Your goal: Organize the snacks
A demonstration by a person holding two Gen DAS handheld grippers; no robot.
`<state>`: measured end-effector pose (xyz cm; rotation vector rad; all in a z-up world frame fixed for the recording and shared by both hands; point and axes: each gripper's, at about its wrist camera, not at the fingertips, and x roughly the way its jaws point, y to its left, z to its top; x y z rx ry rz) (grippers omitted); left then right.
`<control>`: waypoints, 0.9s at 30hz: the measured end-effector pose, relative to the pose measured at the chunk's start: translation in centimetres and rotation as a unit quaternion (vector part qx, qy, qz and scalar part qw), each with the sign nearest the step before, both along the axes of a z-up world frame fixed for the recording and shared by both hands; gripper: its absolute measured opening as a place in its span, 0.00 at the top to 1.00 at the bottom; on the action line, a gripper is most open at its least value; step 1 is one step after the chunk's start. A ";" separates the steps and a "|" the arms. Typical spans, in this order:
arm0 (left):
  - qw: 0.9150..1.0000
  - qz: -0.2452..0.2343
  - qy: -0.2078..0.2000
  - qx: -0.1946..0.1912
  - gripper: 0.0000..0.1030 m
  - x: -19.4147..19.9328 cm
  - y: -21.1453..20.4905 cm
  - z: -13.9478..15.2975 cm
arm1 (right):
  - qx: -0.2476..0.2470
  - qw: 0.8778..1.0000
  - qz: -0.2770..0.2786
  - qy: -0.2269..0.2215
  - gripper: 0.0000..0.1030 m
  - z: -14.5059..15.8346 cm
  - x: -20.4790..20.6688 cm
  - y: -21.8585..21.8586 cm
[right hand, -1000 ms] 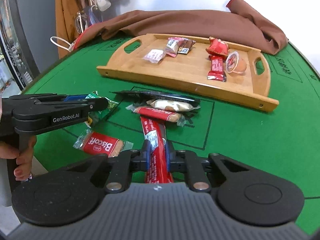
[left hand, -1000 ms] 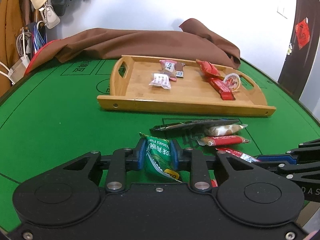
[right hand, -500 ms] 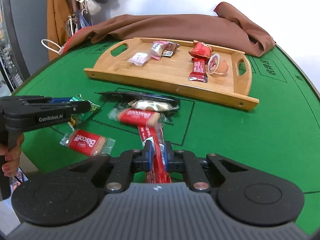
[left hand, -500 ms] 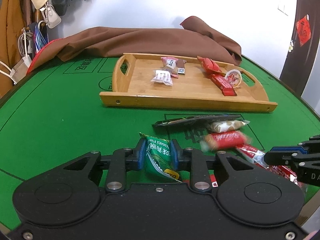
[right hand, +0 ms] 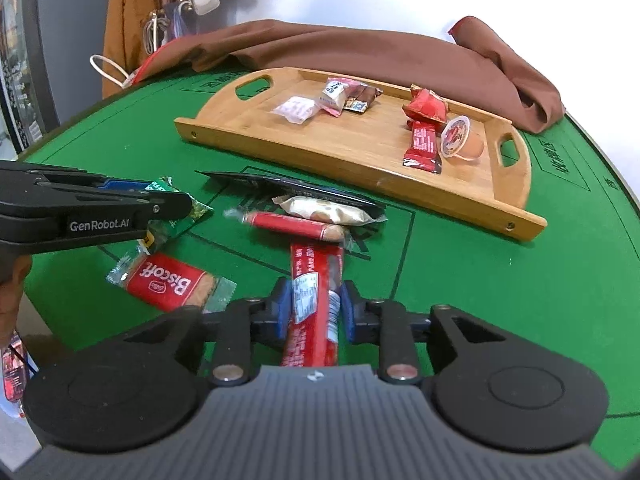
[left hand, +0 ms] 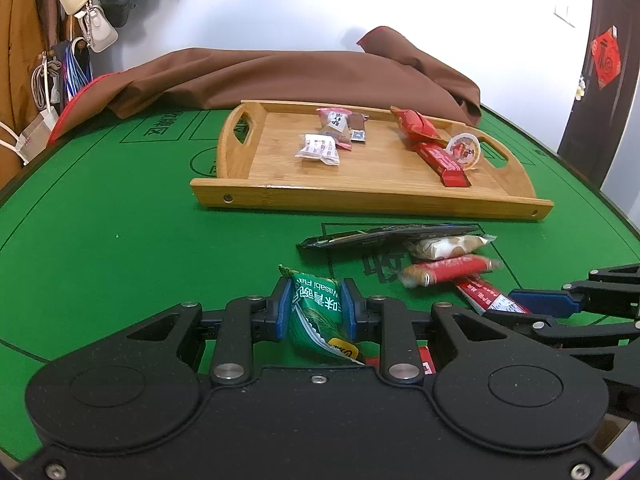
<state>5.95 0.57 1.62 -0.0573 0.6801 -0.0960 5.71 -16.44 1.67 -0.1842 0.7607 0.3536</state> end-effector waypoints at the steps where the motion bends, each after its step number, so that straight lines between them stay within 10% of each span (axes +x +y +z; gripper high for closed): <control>1: 1.000 -0.001 0.000 -0.001 0.76 0.0 0.1 0.1 | -0.002 1.000 -0.004 0.000 0.74 0.1 -0.1 0.2; 27: 0.999 -0.001 -0.029 -0.023 0.77 3.5 1.8 3.6 | 0.076 0.992 -0.100 -0.020 0.79 5.6 2.3 -6.6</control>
